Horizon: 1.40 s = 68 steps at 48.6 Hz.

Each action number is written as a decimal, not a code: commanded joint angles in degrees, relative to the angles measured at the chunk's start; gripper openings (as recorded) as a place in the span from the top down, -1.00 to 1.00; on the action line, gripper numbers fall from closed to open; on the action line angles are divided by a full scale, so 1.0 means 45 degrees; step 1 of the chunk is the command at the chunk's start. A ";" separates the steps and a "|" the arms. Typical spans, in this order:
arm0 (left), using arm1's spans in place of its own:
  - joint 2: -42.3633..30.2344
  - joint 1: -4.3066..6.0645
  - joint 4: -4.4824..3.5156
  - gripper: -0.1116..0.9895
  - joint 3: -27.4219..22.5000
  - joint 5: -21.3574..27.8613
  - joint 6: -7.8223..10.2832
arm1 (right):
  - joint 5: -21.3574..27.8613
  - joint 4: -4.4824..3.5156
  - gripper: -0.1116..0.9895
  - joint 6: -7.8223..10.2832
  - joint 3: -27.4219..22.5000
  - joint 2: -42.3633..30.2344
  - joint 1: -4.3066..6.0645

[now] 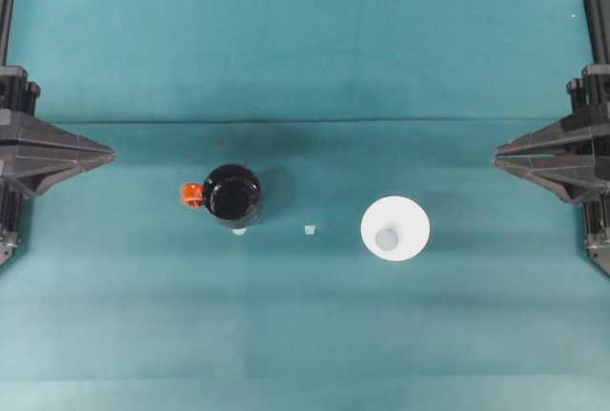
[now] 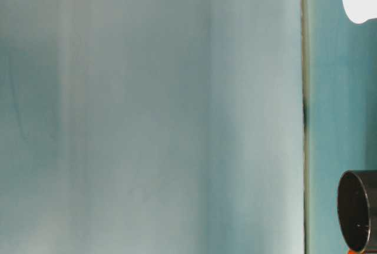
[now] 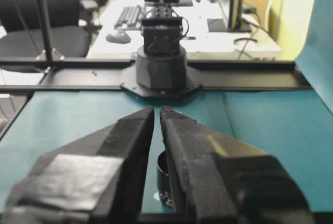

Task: Put the paper cup into the moved red handle cup holder.

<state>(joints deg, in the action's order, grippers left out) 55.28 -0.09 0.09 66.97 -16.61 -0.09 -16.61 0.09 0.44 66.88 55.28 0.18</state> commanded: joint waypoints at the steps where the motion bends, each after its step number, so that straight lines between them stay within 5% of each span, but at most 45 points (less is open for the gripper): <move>1: -0.0488 0.0059 0.0117 0.75 -0.0488 0.0645 -0.0371 | -0.0078 0.0039 0.80 0.0059 -0.0098 -0.0098 -0.0078; 4: -0.0781 0.0078 0.0117 0.75 -0.0801 0.1582 -0.0664 | 0.0254 0.0410 0.74 0.0156 -0.0156 -0.0098 -0.0098; 7: -0.1094 0.0078 0.0117 0.75 -0.1152 0.2734 -0.0957 | 0.0781 0.0566 0.78 0.0371 -0.0293 -0.0098 -0.0098; 19: -0.2480 -0.0020 0.0156 0.75 -0.2793 0.6016 -0.1055 | 0.3750 0.0566 0.94 0.1367 -0.0840 -0.0098 -0.0059; 29: -0.3770 -0.0156 0.0176 0.75 -0.3379 0.6914 -0.1426 | 0.5527 0.0566 0.94 0.1523 -0.0859 -0.0195 0.0059; 36: -0.4688 -0.0449 0.0254 0.75 -0.3770 0.8203 -0.1348 | 0.6543 0.0547 0.94 0.1777 -0.0879 -0.0391 0.0059; 44: -0.5410 -0.0645 0.0254 0.75 -0.4102 0.9531 -0.1074 | 0.7266 0.0547 0.94 0.2090 -0.0879 -0.0527 0.0059; 54: -0.6016 -0.0605 0.0273 0.75 -0.4531 0.9961 -0.0469 | 0.7812 0.0566 0.94 0.2129 -0.0879 -0.0547 0.0059; 68: -0.6836 -0.0703 0.0254 0.75 -0.4902 1.0664 -0.0488 | 0.7832 0.0547 0.94 0.2129 -0.0879 -0.0527 0.0078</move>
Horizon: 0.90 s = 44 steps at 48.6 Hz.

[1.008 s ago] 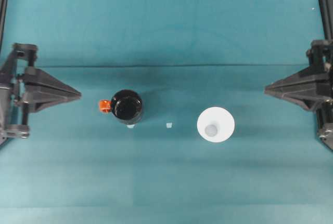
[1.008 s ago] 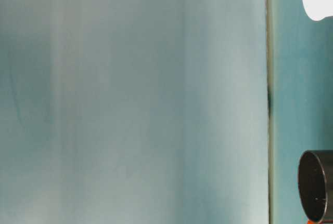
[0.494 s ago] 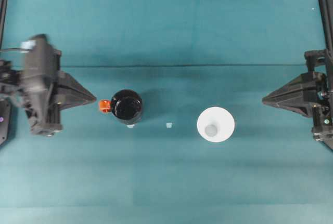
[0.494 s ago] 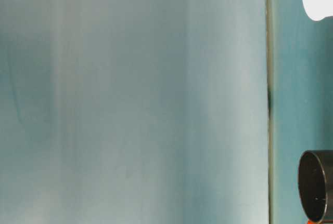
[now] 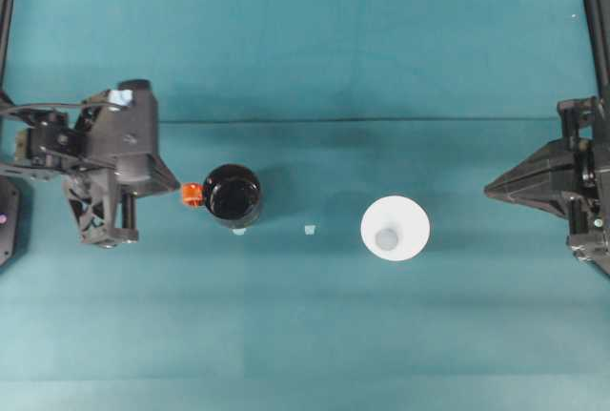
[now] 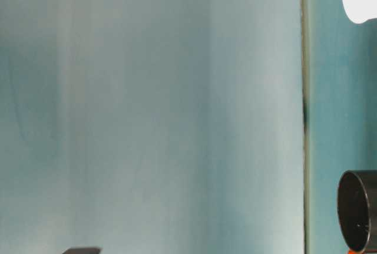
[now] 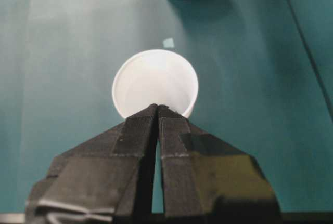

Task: Put the paper cup into the moved red handle cup holder.

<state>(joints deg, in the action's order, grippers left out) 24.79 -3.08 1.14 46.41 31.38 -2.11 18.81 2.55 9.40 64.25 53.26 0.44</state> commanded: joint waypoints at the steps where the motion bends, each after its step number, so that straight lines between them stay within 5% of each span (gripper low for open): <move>1: -0.0059 -0.0039 0.0039 0.75 -0.0352 -0.0020 -0.0020 | -0.0020 0.0000 0.94 0.0137 -0.0293 -0.0078 0.0020; 12: -0.0117 -0.0156 0.0020 0.61 -0.0176 0.0098 0.0000 | 0.0215 0.0000 0.94 0.0156 -0.0293 -0.0215 0.0020; 27: -0.0762 -0.0156 0.0039 -0.88 -0.0137 0.0117 0.0332 | 0.0215 0.0000 0.94 0.0176 -0.0293 -0.0332 0.0000; 44: -0.2754 -0.0430 0.0039 -0.86 -0.0215 -0.0293 0.0898 | 0.0215 0.0020 0.94 0.0176 -0.0293 -0.0332 0.0020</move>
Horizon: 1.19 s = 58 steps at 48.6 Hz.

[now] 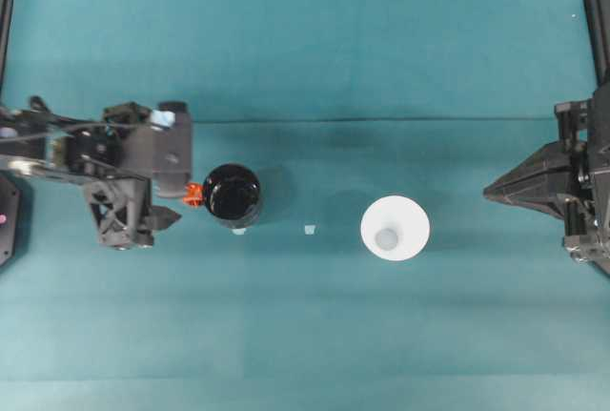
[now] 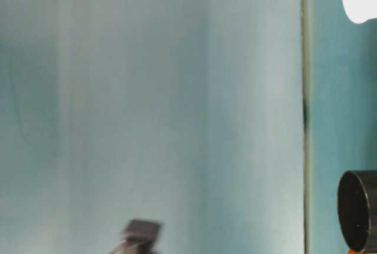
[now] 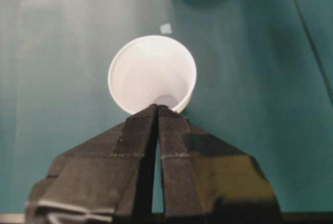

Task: Put the paper cup into the moved red handle cup holder.

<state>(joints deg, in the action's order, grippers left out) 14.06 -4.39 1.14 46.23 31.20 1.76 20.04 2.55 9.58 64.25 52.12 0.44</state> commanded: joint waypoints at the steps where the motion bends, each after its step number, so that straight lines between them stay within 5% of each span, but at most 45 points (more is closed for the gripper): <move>1: -0.0469 -0.0176 0.0039 -0.86 -0.0176 -0.0312 0.0039 | -0.0059 0.0000 0.94 0.0137 -0.0293 -0.0078 0.0020; 10: -0.1230 -0.0488 0.0039 -0.85 -0.0391 -0.1133 0.0059 | -0.0059 0.0000 0.94 0.0137 -0.0293 -0.0078 0.0020; 49: -0.2559 -0.0488 0.0039 -0.83 -0.0664 -0.1230 0.0059 | -0.0059 0.0000 0.94 0.0117 -0.0254 -0.0078 0.0176; 58: -0.2559 -0.0488 0.0039 -0.64 -0.0645 -0.1211 0.0020 | -0.0059 0.0020 0.94 0.0117 -0.0273 -0.0078 0.0176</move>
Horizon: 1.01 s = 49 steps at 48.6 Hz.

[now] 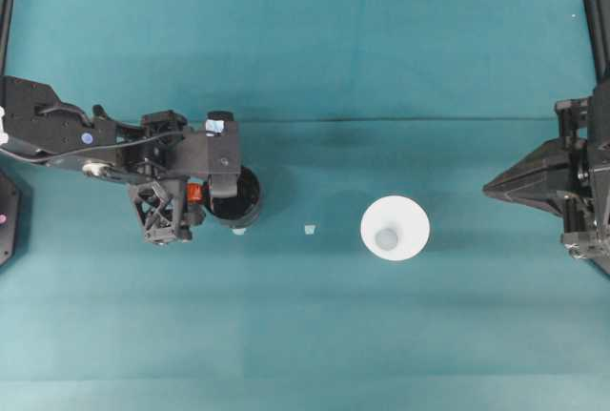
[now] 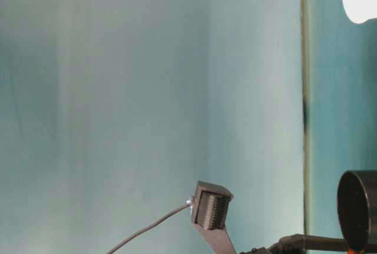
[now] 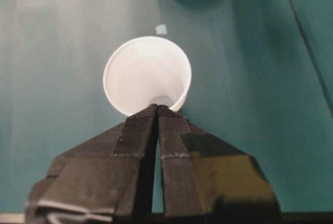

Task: Put the paper cup into the moved red handle cup holder.

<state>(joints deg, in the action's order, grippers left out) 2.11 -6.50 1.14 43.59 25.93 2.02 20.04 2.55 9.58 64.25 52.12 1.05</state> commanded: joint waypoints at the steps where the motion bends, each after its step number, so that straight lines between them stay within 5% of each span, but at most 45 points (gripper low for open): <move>1: 0.0098 -0.0020 0.0020 -0.60 -0.0078 -0.0039 -0.0020 | -0.0059 0.0000 0.94 0.0117 -0.0254 -0.0078 0.0039; 11: 0.0313 0.0078 0.0020 0.28 0.0137 -0.0156 0.0059 | -0.0059 0.0000 0.94 0.0117 -0.0254 -0.0078 0.0039; 30: 0.0801 0.0156 0.0039 0.28 -0.0156 0.0039 0.0176 | -0.0059 0.0000 0.94 0.0117 -0.0273 -0.0078 0.0039; 39: 0.1621 0.0176 0.0020 0.28 -0.0918 0.1230 0.0176 | -0.0098 0.0020 0.94 0.0117 -0.0273 -0.0078 0.0039; 49: 0.1934 0.0781 0.0020 0.28 -0.2363 0.2812 0.0176 | -0.0098 0.0020 0.94 0.0117 -0.0273 -0.0078 0.0039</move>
<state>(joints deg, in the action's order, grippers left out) 9.76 -4.39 1.14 36.47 36.56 2.72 19.95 2.55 9.58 64.25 52.12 1.14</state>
